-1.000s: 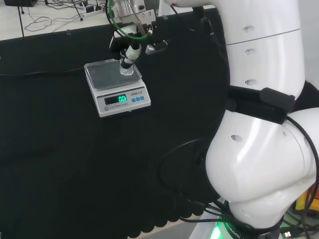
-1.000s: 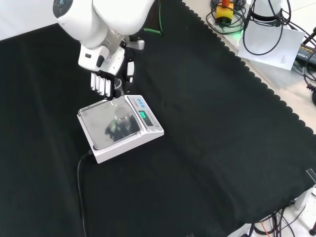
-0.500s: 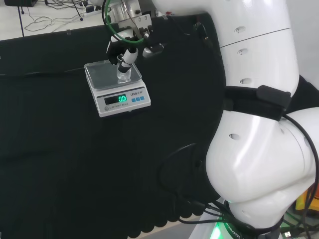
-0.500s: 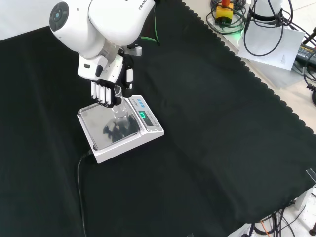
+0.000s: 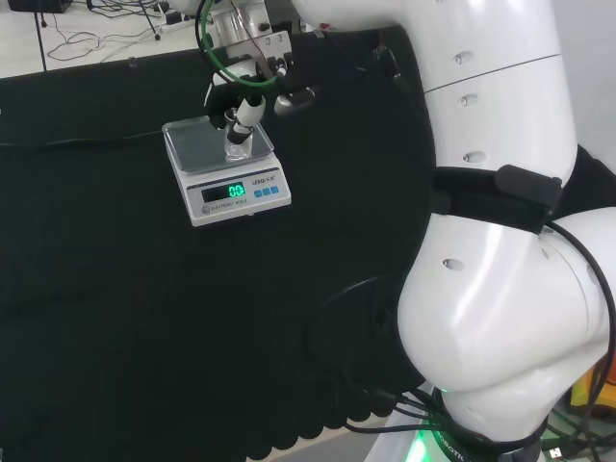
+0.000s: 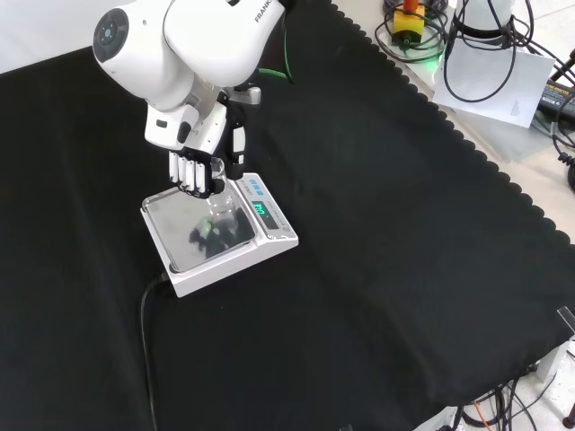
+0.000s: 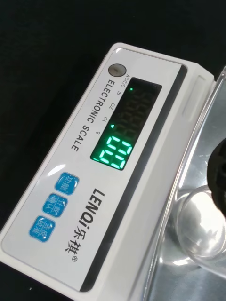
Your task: Put the beaker on the electronic balance.
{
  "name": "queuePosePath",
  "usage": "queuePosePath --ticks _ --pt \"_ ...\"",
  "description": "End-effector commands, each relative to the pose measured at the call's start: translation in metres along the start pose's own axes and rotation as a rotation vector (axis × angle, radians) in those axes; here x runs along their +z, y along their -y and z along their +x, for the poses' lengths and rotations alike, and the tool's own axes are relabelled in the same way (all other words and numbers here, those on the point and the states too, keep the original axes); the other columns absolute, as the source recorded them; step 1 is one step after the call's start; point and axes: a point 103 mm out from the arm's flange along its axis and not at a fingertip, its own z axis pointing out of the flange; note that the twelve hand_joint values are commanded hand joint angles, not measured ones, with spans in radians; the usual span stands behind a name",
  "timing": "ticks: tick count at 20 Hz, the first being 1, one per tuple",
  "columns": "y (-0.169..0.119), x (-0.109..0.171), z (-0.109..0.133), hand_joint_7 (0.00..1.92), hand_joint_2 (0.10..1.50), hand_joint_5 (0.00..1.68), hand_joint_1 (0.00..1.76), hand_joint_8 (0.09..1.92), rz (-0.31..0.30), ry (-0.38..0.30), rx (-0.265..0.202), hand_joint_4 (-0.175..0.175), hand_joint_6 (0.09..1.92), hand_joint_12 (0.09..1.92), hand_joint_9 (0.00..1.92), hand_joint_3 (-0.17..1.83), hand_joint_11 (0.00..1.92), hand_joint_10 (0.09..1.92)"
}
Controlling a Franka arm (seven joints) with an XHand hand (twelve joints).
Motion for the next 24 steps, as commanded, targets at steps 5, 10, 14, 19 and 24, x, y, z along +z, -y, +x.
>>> queuePosePath --ticks 5,10,14,19,24 --pt "-0.006 0.003 -0.006 0.56 1.23 0.66 1.47 1.31 0.036 -0.016 0.003 -0.175 1.45 1.7 0.81 0.0 0.58 1.37" --pt "-0.018 0.005 -0.006 0.56 1.23 0.66 1.47 1.31 0.023 -0.012 -0.001 -0.175 1.45 1.7 0.81 0.0 0.58 1.37" --pt "-0.018 0.005 -0.005 0.61 1.2 0.7 1.5 1.24 0.026 -0.019 -0.001 -0.175 1.41 1.65 0.84 0.0 0.6 1.26" --pt "-0.019 -0.003 0.006 0.57 1.06 0.63 1.25 0.8 0.089 0.009 0.043 -0.025 0.97 1.11 0.76 -0.16 0.83 0.78" --pt "-0.009 -0.007 0.006 0.11 0.9 0.23 1.03 0.62 0.063 -0.043 0.016 0.049 0.39 1.43 0.17 -0.17 0.29 0.79"
